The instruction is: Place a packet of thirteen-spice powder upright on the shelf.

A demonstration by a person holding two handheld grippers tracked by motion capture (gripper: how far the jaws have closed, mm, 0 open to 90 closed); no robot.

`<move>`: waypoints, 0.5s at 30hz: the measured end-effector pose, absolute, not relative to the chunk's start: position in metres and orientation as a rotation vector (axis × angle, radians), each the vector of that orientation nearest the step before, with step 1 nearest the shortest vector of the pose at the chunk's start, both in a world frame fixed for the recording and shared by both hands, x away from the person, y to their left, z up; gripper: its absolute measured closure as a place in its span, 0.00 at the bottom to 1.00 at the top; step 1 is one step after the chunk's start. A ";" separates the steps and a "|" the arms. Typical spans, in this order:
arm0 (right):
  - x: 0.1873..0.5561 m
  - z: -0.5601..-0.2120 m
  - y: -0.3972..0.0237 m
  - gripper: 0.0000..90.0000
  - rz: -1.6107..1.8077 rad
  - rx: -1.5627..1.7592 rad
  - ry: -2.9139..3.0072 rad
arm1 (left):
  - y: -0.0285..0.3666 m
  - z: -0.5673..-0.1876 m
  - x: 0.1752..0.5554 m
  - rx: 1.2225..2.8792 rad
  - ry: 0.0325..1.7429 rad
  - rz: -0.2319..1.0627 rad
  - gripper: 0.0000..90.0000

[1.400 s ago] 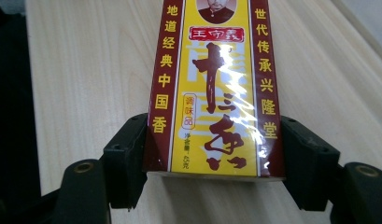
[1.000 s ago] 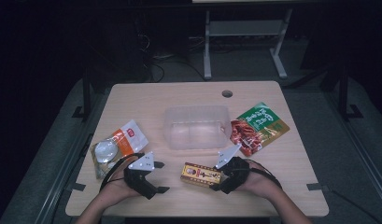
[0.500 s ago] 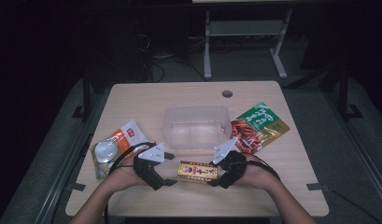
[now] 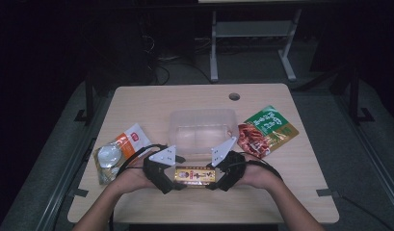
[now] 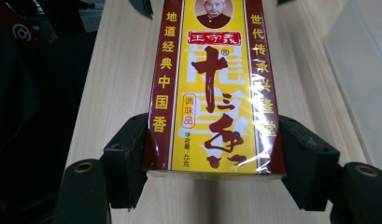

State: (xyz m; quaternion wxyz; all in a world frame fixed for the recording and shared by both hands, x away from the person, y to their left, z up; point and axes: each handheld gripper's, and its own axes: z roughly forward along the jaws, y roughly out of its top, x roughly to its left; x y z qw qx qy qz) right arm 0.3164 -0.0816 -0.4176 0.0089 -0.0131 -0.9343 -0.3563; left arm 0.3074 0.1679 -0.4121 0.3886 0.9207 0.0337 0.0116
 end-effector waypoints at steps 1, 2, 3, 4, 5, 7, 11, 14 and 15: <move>0.316 -0.417 -0.081 0.36 -1.117 -0.042 -2.921 | 0.167 -0.413 0.307 2.344 0.084 0.024 0.14; 0.315 -0.417 -0.081 0.36 -1.122 -0.038 -2.917 | 0.167 -0.415 0.306 2.345 0.084 0.015 0.14; 0.314 -0.417 -0.081 0.36 -1.119 -0.033 -2.920 | 0.166 -0.416 0.306 2.353 0.073 0.011 0.14; 0.313 -0.417 -0.080 0.36 -1.120 -0.029 -2.925 | 0.166 -0.417 0.305 2.357 0.068 0.005 0.14; 0.313 -0.417 -0.080 0.36 -1.122 -0.021 -2.920 | 0.166 -0.419 0.304 2.353 0.074 -0.001 0.14; 0.311 -0.416 -0.081 0.36 -1.122 -0.022 -2.923 | 0.165 -0.421 0.303 2.376 0.064 -0.008 0.14; 0.310 -0.414 -0.082 0.36 -1.138 -0.013 -2.921 | 0.165 -0.422 0.303 2.375 0.073 -0.031 0.16; 0.310 -0.413 -0.082 0.36 -1.145 -0.010 -2.920 | 0.166 -0.424 0.303 2.375 0.072 -0.048 0.20; 0.310 -0.413 -0.082 0.36 -1.144 -0.009 -2.919 | 0.166 -0.424 0.303 2.375 0.070 -0.051 0.21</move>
